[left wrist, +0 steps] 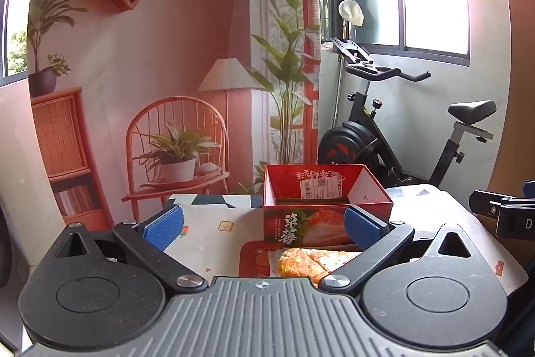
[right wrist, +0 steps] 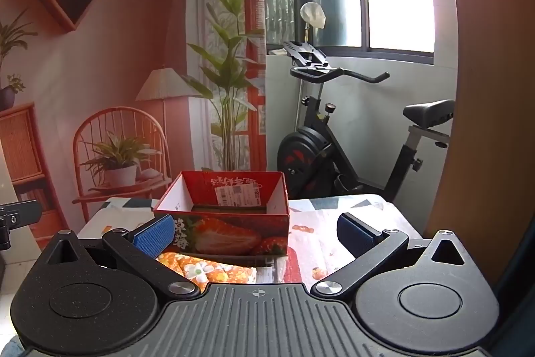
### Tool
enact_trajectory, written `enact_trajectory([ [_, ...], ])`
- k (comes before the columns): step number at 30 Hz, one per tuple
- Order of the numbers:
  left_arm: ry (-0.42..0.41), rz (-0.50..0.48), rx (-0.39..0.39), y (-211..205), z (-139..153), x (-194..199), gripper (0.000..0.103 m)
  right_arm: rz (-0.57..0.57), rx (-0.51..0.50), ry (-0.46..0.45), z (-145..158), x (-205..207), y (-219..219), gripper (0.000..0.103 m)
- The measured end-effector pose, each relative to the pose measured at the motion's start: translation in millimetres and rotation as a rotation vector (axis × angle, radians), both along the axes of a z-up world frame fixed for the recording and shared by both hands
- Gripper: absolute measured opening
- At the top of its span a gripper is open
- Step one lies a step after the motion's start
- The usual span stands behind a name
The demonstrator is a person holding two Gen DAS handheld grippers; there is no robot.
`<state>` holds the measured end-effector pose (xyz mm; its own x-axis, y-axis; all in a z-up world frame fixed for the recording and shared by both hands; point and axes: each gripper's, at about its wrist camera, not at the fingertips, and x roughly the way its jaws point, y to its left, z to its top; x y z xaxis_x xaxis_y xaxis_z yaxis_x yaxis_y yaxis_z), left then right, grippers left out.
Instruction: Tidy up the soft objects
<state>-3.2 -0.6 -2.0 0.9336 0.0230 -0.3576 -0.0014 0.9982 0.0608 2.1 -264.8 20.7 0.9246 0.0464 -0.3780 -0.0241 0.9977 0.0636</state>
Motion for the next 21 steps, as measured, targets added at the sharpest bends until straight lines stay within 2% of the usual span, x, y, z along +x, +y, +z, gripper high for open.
enact_trajectory([
  [21, 0.004, 0.009, -0.008, 0.7, 3.7, 1.5, 0.103, 0.000, -0.002, 0.000, 1.0, -0.7, -2.6, 0.103],
])
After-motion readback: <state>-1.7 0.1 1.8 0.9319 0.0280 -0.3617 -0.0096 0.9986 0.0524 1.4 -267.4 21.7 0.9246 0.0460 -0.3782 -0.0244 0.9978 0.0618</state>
